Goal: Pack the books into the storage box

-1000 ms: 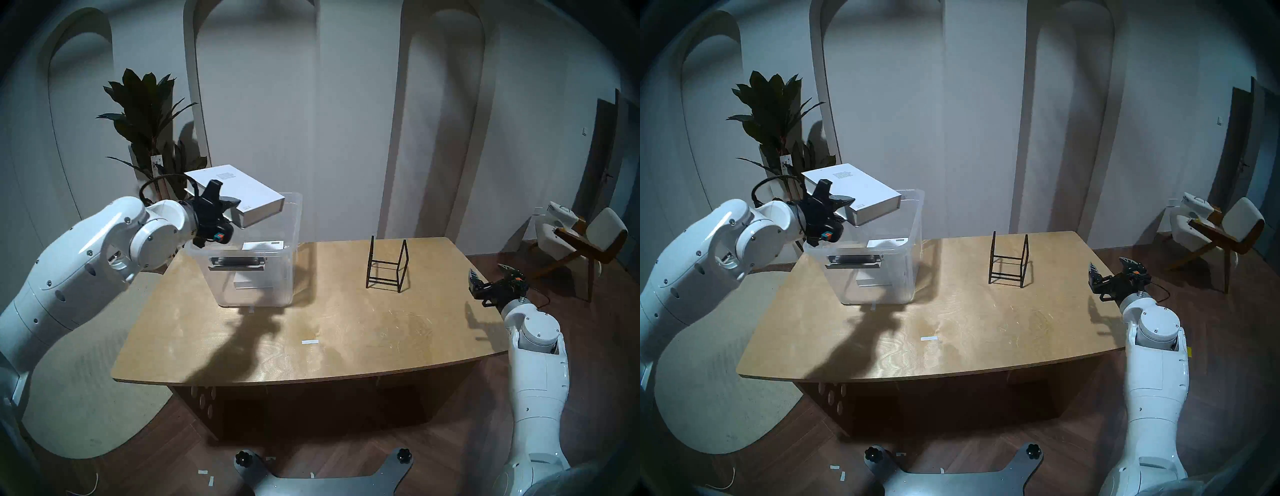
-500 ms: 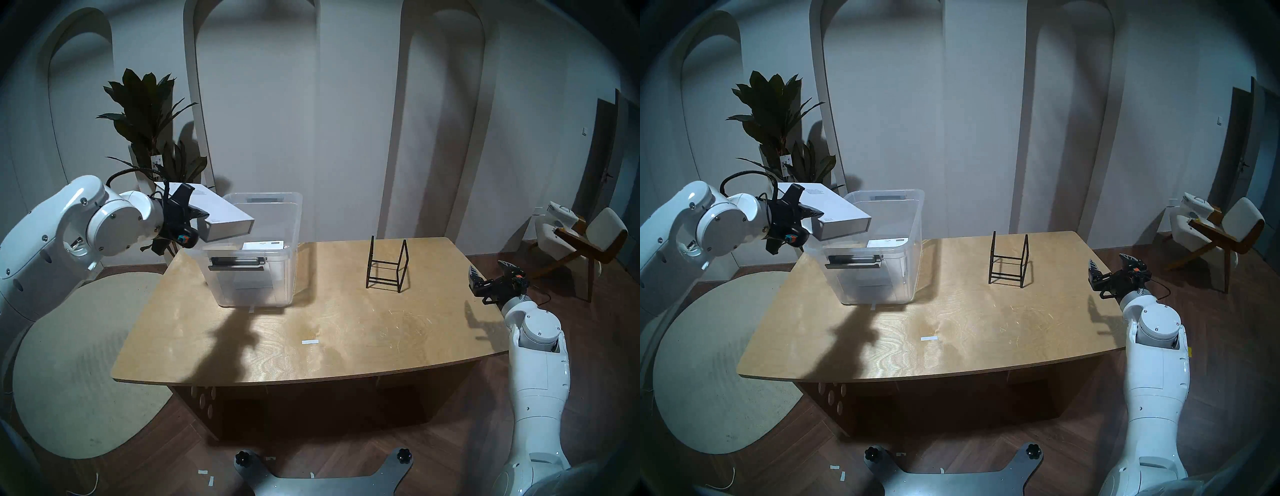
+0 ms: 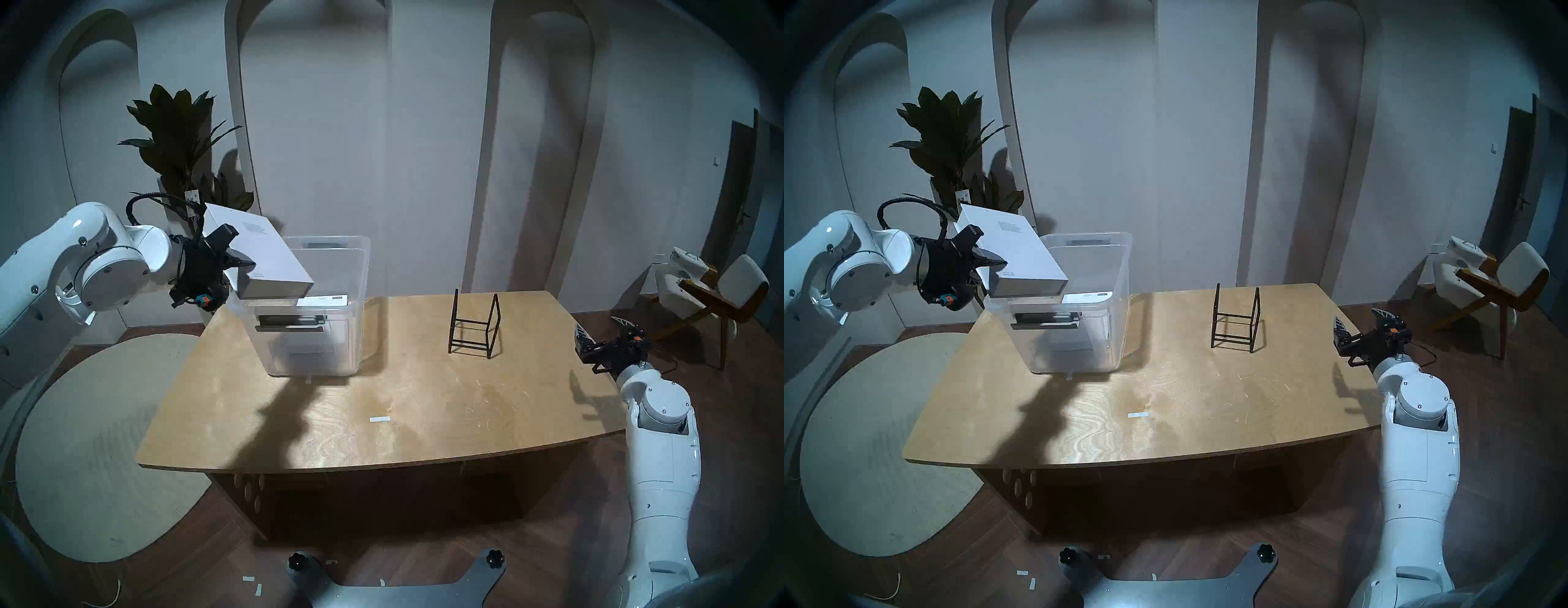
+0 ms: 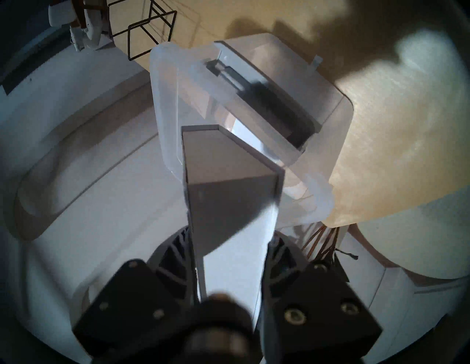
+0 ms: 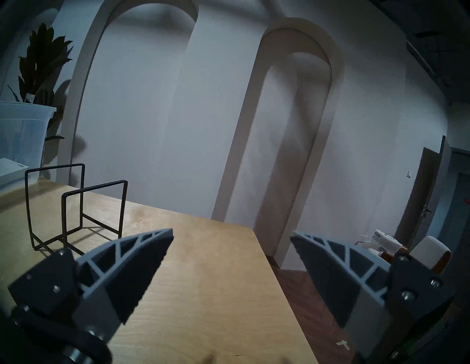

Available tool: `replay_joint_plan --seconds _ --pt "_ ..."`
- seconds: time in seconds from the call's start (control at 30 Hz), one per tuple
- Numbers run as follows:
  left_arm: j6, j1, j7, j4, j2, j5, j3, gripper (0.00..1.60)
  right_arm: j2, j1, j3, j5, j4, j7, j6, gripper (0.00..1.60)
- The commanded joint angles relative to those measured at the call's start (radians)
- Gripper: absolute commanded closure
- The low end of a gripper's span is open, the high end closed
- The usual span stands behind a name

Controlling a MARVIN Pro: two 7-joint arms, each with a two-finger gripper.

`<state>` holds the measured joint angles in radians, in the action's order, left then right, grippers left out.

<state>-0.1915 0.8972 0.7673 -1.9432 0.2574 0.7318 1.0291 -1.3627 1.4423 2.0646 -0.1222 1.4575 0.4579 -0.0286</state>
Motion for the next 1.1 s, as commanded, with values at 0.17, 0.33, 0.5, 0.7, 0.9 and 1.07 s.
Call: replay_joint_plan --seconds 0.17,0.33,0.5,0.7,0.9,1.07 --pt "-0.095 -0.076 -0.099 0.174 0.135 0.083 -0.004 1.60 -0.001 -0.006 0.001 0.004 0.033 -0.004 -0.005 0.00" --pt "-0.158 -0.121 -0.116 0.215 0.189 0.115 -0.012 1.60 -0.001 -0.006 0.001 0.004 0.032 -0.004 -0.006 0.00" --pt "-0.196 -0.162 -0.130 0.255 0.245 0.151 -0.020 1.60 0.000 -0.006 0.000 0.005 0.031 -0.005 -0.006 0.00" --pt "-0.257 -0.208 -0.124 0.321 0.309 0.186 -0.044 1.60 0.000 -0.006 0.000 0.005 0.032 -0.005 -0.005 0.00" --pt "-0.322 -0.251 -0.097 0.403 0.353 0.200 -0.069 1.60 0.000 -0.005 0.000 0.005 0.033 -0.006 -0.005 0.00" --pt "-0.369 -0.284 -0.104 0.461 0.389 0.227 -0.081 1.60 0.000 -0.005 0.000 0.006 0.032 -0.006 -0.005 0.00"
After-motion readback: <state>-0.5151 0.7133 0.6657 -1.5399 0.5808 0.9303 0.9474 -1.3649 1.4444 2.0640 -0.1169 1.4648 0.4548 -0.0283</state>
